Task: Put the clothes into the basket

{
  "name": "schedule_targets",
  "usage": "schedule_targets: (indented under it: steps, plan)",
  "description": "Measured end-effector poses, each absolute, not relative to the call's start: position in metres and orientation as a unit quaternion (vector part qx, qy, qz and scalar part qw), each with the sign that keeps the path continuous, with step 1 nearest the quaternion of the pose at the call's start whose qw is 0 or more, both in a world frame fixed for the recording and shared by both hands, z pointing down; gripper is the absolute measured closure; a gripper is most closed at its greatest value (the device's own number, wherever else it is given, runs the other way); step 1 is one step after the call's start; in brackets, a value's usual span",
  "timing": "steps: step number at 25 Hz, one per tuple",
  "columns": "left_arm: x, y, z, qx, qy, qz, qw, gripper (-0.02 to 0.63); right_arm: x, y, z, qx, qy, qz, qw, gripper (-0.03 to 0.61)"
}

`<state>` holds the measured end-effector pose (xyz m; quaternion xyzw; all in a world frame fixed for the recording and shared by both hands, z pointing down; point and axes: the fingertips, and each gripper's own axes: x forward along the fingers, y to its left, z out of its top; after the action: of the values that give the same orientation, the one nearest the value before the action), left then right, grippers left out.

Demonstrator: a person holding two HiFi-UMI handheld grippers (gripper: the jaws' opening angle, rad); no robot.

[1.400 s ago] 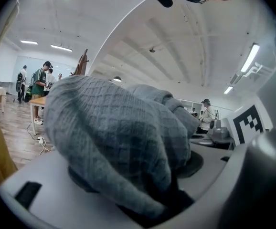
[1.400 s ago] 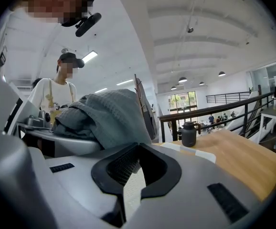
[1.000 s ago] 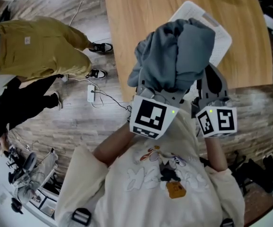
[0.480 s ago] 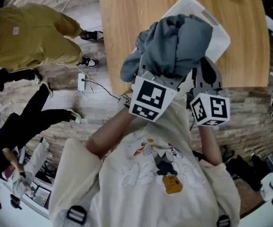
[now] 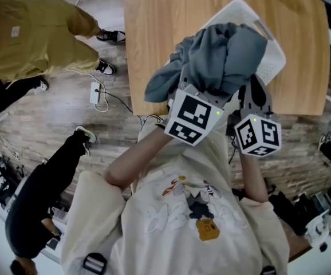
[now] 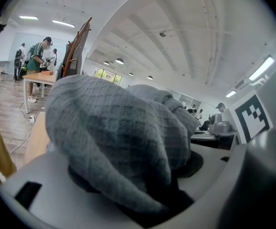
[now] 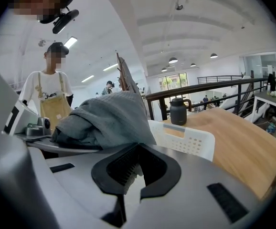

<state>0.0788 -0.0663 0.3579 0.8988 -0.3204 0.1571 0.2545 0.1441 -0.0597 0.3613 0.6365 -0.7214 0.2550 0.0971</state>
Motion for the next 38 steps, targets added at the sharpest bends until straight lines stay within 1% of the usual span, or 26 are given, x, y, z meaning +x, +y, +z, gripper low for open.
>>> schedule_targets:
  steps: [6,12,16,25,28,32,38]
  plan:
    - [0.084,-0.074,0.381,0.894,-0.315,0.164,0.273,0.27,0.15,-0.065,0.385,0.642,-0.697,0.305,0.092,0.554]
    - [0.093,-0.08,0.395,0.888,-0.318,0.173,0.283,0.271,0.156,-0.072,0.395,0.644,-0.693,0.306,0.1,0.554]
    - [0.095,-0.085,0.404,0.882,-0.322,0.179,0.294,0.27,0.158,-0.079,0.406,0.647,-0.679,0.336,0.088,0.553]
    - [0.1,-0.096,0.424,0.867,-0.33,0.204,0.312,0.27,0.167,-0.094,0.426,0.657,-0.651,0.367,0.095,0.554]
    - [0.1,-0.096,0.435,0.859,-0.324,0.22,0.331,0.268,0.169,-0.099,0.431,0.651,-0.651,0.379,0.097,0.554]
    - [0.103,-0.093,0.442,0.856,-0.324,0.242,0.323,0.268,0.172,-0.101,0.434,0.651,-0.646,0.384,0.104,0.552]
    - [0.11,-0.099,0.458,0.847,-0.313,0.263,0.341,0.267,0.173,-0.104,0.434,0.639,-0.651,0.397,0.101,0.552]
